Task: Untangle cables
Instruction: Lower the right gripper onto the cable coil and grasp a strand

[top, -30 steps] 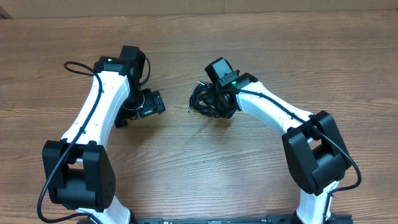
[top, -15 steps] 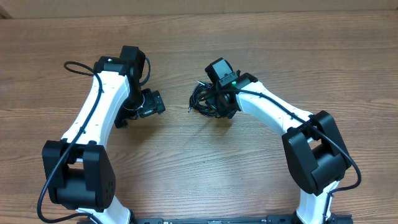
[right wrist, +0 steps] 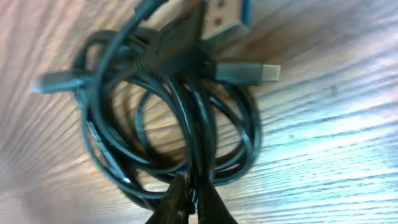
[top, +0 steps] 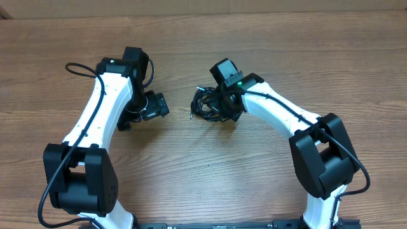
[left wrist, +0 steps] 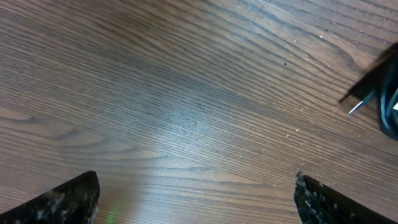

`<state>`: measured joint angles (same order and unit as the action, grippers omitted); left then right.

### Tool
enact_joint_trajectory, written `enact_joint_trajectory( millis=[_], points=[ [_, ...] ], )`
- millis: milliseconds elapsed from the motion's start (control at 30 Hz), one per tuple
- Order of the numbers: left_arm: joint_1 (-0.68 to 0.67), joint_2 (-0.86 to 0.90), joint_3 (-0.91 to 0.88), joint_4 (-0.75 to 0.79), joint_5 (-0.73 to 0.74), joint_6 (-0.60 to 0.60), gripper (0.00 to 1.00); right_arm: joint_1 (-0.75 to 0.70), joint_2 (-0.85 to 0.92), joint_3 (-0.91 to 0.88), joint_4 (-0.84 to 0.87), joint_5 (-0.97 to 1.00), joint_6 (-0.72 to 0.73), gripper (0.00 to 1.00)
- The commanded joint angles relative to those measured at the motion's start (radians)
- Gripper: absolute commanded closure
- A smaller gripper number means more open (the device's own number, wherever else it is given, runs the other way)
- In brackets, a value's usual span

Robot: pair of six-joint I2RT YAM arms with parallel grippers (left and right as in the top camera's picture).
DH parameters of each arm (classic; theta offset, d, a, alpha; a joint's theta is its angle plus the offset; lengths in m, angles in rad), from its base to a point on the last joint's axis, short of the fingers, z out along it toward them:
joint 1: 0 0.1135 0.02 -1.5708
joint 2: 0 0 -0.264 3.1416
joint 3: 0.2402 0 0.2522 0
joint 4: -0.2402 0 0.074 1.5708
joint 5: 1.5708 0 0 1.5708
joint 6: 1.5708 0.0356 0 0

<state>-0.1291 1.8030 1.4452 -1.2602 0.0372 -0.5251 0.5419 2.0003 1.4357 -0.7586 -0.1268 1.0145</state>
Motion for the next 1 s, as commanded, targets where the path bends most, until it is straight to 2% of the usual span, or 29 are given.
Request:
enact_joint_trajectory(
  millis=[0, 133, 267, 400, 500, 533, 600, 667, 700, 800, 967],
  points=[
    [-0.002, 0.007, 0.015, 0.005, 0.039, -0.014, 0.01, -0.028, -0.089, 0.121, -0.045, -0.109, -0.176, 0.96],
    [-0.002, 0.007, 0.015, -0.002, 0.073, -0.014, 0.00, -0.031, -0.189, 0.214, -0.063, -0.226, -0.306, 0.96],
    [-0.002, 0.007, 0.015, -0.032, 0.185, -0.013, 0.01, -0.031, -0.282, 0.258, -0.060, -0.305, -0.332, 0.96],
    [-0.002, 0.007, 0.015, -0.031, 0.203, -0.013, 0.00, -0.031, -0.362, 0.261, -0.056, -0.303, -0.332, 0.96],
    [-0.002, 0.007, 0.015, -0.031, 0.196, -0.013, 0.00, -0.034, -0.390, 0.261, -0.071, -0.229, -0.332, 0.96],
    [-0.002, 0.007, 0.015, -0.029, 0.195, -0.013, 0.00, -0.034, -0.390, 0.261, -0.093, -0.175, -0.332, 0.88],
    [-0.002, 0.007, 0.015, -0.026, 0.188, -0.013, 0.00, -0.033, -0.380, 0.257, -0.149, -0.089, -0.330, 0.57],
    [-0.002, 0.007, 0.015, -0.025, 0.188, -0.014, 0.01, -0.032, -0.360, 0.247, -0.196, -0.048, -0.327, 0.38],
    [-0.002, 0.007, 0.015, -0.024, 0.188, -0.014, 0.00, -0.029, -0.344, 0.234, -0.212, -0.044, -0.327, 0.32],
    [-0.002, 0.007, 0.015, -0.005, 0.188, -0.014, 0.00, -0.020, -0.262, 0.172, -0.222, -0.023, -0.251, 0.27],
    [-0.002, 0.007, 0.015, -0.001, 0.188, -0.014, 0.00, -0.021, -0.125, 0.153, -0.188, -0.032, -0.204, 0.26]
  ],
)
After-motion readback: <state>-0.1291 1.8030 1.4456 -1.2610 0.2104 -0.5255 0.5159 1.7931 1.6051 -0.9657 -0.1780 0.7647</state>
